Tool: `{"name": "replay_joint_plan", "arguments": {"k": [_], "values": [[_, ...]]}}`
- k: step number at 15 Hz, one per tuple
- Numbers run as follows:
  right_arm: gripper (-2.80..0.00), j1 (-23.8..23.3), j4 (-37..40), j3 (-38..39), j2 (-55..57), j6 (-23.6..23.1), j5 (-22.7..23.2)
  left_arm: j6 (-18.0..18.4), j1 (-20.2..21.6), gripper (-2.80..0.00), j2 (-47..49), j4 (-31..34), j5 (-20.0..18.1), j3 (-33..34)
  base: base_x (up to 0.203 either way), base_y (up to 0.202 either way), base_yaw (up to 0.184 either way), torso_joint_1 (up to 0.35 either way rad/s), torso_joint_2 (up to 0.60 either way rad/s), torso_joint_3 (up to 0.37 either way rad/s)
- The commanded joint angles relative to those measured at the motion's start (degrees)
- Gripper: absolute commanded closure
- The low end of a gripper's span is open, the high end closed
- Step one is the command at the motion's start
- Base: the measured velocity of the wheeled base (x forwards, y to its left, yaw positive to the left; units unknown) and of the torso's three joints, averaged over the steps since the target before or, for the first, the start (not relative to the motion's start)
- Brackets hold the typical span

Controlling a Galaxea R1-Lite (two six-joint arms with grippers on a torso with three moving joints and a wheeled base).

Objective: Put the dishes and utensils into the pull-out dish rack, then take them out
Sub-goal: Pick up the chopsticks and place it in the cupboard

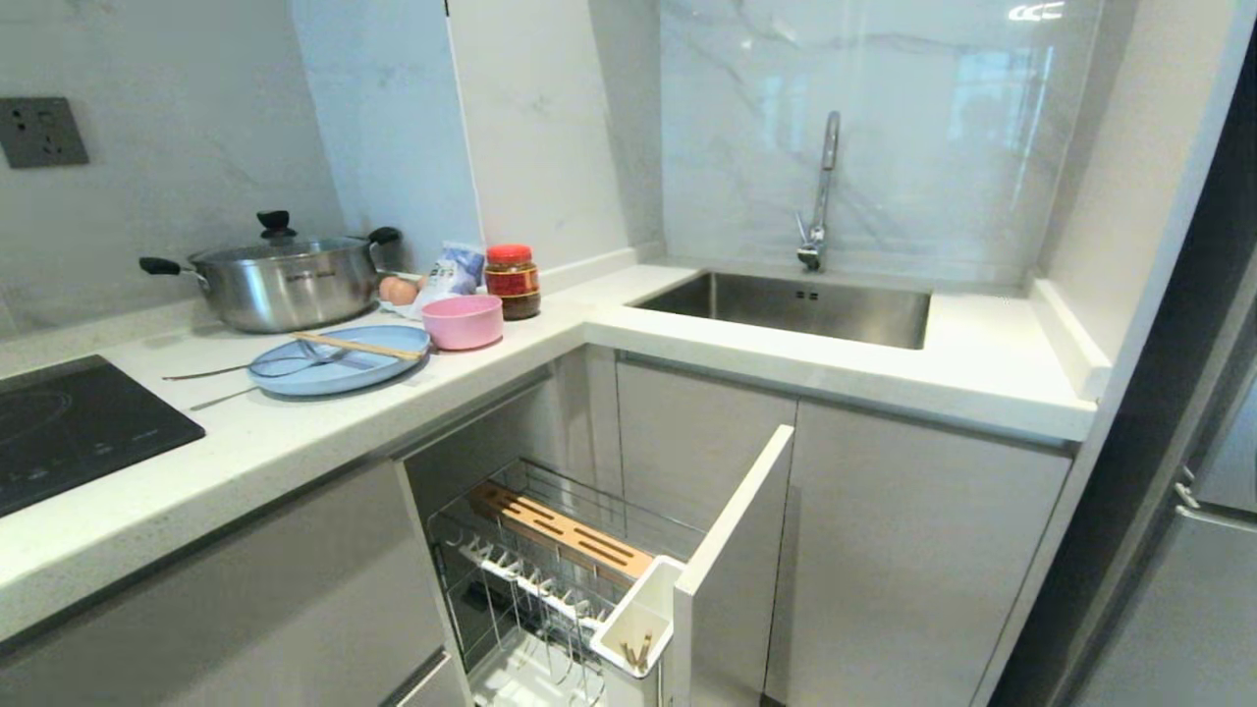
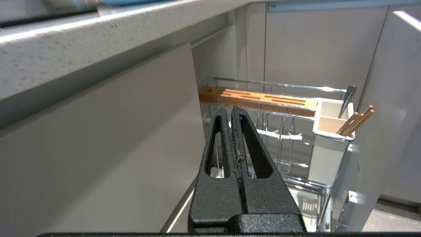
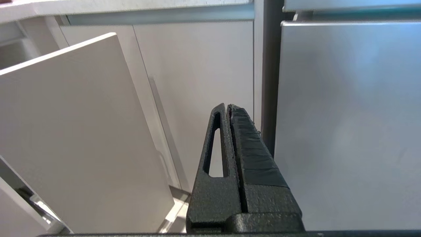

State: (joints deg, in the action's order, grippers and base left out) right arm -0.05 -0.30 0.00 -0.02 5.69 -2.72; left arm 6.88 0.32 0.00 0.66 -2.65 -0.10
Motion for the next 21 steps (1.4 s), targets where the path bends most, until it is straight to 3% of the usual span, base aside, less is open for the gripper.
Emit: {"name": "replay_joint_plan", "arguments": {"k": [1, 21], "values": [[0.0, 0.0, 0.0, 0.0, -0.2, 0.0, 0.0, -1.5, 0.0, 0.0, 0.2, 0.0, 0.4, 0.0, 0.0, 0.0, 0.0, 0.007, 0.01, -0.182], [0.0, 0.0, 0.0, 0.0, -0.2, 0.0, 0.0, -1.1, 0.0, 0.0, 0.2, 0.0, 0.2, 0.0, 0.0, 0.0, 0.0, 0.004, 0.0, -0.197]]}}
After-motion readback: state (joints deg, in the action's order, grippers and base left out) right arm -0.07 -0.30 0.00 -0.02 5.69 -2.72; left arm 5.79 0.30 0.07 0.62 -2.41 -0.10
